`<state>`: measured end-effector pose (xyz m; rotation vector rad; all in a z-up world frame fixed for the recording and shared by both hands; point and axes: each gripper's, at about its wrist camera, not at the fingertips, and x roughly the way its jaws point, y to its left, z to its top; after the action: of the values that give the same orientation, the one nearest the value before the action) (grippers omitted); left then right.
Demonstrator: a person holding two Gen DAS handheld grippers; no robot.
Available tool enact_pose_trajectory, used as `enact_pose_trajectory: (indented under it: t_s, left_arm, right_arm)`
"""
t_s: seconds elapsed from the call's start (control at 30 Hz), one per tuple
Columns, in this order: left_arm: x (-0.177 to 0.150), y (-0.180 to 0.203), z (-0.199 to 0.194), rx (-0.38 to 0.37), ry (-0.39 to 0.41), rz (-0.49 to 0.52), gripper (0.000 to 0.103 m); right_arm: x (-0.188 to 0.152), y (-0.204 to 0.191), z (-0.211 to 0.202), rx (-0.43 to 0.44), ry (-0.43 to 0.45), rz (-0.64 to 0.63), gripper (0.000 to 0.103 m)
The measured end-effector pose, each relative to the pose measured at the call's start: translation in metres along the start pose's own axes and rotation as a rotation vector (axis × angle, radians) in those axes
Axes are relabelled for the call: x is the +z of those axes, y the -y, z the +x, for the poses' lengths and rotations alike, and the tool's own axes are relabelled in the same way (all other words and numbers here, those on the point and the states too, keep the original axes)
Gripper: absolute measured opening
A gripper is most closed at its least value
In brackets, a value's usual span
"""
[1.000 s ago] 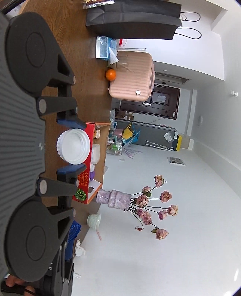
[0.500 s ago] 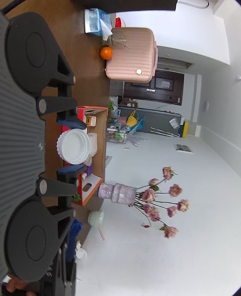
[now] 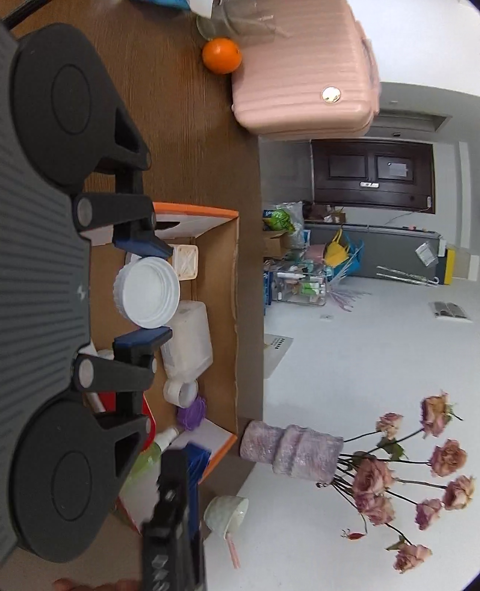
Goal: Organize rigid objects
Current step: 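Carry the white cap into the box with the left tool while the right tool drops the blue cap in, then withdraw both open tools from the box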
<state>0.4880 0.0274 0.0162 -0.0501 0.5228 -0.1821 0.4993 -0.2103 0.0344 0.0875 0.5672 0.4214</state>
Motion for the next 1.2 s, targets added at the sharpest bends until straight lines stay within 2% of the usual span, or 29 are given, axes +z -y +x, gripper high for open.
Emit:
enact_pose_trajectory:
  t_s: [0.13, 0.23, 0.33, 0.47, 0.53, 0.67, 0.77, 0.87, 0.97, 1.07, 1.2]
  left_arm:
    - [-0.005, -0.010, 0.029, -0.015, -0.073, -0.037, 0.041]
    - [-0.010, -0.013, 0.040, 0.016, -0.065, -0.057, 0.043]
    - [-0.013, -0.010, 0.042, -0.001, -0.074, -0.018, 0.048]
    - [-0.013, -0.013, 0.032, -0.015, -0.051, -0.040, 0.061]
    - [-0.013, -0.011, 0.025, 0.000, -0.045, -0.027, 0.061]
    - [-0.016, -0.010, 0.004, -0.034, -0.038, -0.065, 0.061]
    - [-0.015, 0.001, -0.014, -0.027, -0.037, -0.039, 0.061]
    - [-0.010, 0.011, -0.044, -0.003, 0.012, 0.004, 0.064]
    - [-0.007, 0.021, -0.078, 0.034, 0.077, 0.043, 0.069]
    - [-0.009, 0.032, -0.111, 0.072, 0.125, 0.071, 0.070]
    - [-0.030, 0.045, -0.161, 0.096, 0.190, 0.071, 0.076]
  right_arm:
    - [0.014, 0.018, 0.061, -0.027, -0.098, 0.033, 0.052]
    - [0.015, 0.020, 0.087, -0.034, -0.122, 0.022, 0.052]
    - [0.015, 0.015, 0.101, -0.055, -0.131, -0.015, 0.052]
    - [0.014, 0.016, 0.114, -0.083, -0.150, 0.015, 0.055]
    - [0.011, 0.020, 0.110, -0.082, -0.152, 0.042, 0.055]
    - [0.002, 0.025, 0.080, -0.097, -0.130, 0.069, 0.055]
    - [0.004, 0.026, 0.054, -0.116, -0.132, 0.063, 0.056]
    - [0.007, 0.020, 0.015, -0.121, -0.101, 0.040, 0.064]
    - [0.004, 0.011, -0.029, -0.130, -0.032, -0.004, 0.074]
    - [-0.006, -0.001, -0.071, -0.158, 0.052, -0.054, 0.075]
    - [-0.029, -0.019, -0.128, -0.177, 0.169, -0.127, 0.080]
